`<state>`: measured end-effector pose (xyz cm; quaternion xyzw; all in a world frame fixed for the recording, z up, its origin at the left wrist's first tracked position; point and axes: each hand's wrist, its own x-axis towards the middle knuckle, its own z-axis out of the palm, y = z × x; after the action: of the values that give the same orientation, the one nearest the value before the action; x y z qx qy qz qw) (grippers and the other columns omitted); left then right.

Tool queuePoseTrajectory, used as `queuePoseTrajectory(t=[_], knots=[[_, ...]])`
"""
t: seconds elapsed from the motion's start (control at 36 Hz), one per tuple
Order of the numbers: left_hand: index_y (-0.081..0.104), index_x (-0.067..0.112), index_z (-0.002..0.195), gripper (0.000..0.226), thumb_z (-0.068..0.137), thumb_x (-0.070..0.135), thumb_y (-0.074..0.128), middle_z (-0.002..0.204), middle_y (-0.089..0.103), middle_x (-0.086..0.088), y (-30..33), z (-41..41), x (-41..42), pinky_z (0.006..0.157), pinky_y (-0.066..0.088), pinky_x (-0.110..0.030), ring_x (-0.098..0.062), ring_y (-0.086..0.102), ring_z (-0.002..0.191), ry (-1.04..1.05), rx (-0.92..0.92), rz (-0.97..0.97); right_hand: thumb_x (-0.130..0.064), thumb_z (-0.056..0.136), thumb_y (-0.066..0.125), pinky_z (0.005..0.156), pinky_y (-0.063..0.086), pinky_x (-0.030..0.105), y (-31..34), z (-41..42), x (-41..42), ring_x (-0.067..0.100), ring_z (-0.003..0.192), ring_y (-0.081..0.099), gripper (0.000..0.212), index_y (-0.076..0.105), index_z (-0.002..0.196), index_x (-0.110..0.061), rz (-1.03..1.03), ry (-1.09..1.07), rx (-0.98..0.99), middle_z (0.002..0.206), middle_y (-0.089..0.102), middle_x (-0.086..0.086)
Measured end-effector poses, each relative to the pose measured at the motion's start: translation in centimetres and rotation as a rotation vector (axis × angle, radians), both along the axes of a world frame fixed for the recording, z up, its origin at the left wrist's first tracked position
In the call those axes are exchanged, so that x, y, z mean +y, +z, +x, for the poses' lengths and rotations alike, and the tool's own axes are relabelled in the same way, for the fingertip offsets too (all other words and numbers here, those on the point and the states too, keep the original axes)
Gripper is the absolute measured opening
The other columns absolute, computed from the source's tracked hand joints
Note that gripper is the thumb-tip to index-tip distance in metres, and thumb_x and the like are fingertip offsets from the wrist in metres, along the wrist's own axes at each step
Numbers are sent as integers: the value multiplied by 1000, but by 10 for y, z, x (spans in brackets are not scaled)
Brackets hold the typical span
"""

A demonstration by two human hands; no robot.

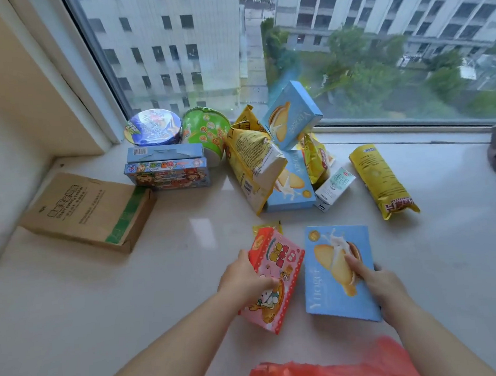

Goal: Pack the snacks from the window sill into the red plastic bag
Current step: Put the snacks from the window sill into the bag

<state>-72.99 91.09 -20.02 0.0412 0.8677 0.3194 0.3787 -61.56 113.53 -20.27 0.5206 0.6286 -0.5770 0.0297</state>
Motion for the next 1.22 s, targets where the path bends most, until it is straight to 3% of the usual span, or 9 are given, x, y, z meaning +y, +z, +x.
queuePoseTrajectory(t=[0.17, 0.28, 0.39, 0.5, 0.64, 0.81, 0.92, 1.14, 1.22], knots=[[42, 28, 119, 50, 74, 32, 64, 106, 60, 2, 22, -1, -9, 71, 50, -31, -22, 60, 95, -494, 289, -288, -42, 70, 80, 62, 43, 32, 24, 12, 13, 25, 81, 62, 38, 60, 84, -14, 368, 355, -166, 83, 66, 5], [41, 22, 127, 56, 78, 39, 61, 114, 52, -1, 29, -9, 4, 77, 47, -33, -24, 55, 105, -652, 471, -325, -58, 67, 74, 67, 37, 29, 34, 10, 12, 20, 86, 54, 52, 49, 94, -22, 603, 624, -350, 93, 59, -1], [47, 22, 128, 67, 72, 52, 68, 134, 40, -6, 24, -29, 26, 95, 45, -36, -23, 43, 120, -662, 389, -300, -62, 69, 66, 80, 40, 33, 39, 8, 0, 22, 105, 48, 58, 45, 105, -21, 858, 779, -352, 108, 49, -2], [45, 25, 137, 81, 69, 60, 70, 155, 9, -13, 15, -47, 44, 115, 26, -45, -33, 14, 142, -609, 195, -347, -55, 74, 63, 87, 42, 36, 37, 11, -5, 23, 110, 47, 65, 37, 124, -23, 790, 881, -354, 121, 42, -1], [40, 29, 142, 93, 63, 66, 73, 158, -8, -1, 5, -67, 49, 118, 18, -46, -29, 4, 146, -609, 73, -335, -44, 73, 68, 72, 37, 28, 39, 3, 15, 21, 93, 53, 58, 38, 119, -25, 584, 872, -321, 101, 49, -4], [43, 22, 141, 93, 63, 61, 76, 153, 11, 6, -4, -74, 59, 116, 25, -43, -24, 20, 140, -637, 21, -301, -37, 73, 74, 73, 41, 27, 30, 1, 38, 21, 91, 55, 51, 41, 111, -25, 369, 804, -291, 99, 57, 1], [63, 20, 110, 53, 68, 48, 79, 124, 52, 0, 0, -67, 60, 83, 54, -33, -15, 60, 96, -564, -105, -233, -37, 72, 76, 73, 42, 27, 26, 4, 41, 21, 93, 57, 54, 45, 113, -22, 345, 758, -273, 102, 59, 2], [68, 17, 90, 41, 66, 48, 81, 89, 68, 2, 7, -23, 38, 77, 58, -32, -14, 68, 79, -416, -88, -160, -41, 74, 74, 72, 39, 27, 35, 18, 11, 21, 89, 53, 47, 43, 103, -21, 383, 681, -269, 96, 55, -1], [67, 18, 83, 37, 64, 45, 83, 79, 70, 1, 19, -2, 28, 62, 56, -27, -13, 68, 69, -366, -25, -154, -41, 73, 75, 71, 41, 28, 45, 25, -1, 21, 88, 55, 45, 46, 100, -20, 399, 624, -228, 93, 57, -2]])
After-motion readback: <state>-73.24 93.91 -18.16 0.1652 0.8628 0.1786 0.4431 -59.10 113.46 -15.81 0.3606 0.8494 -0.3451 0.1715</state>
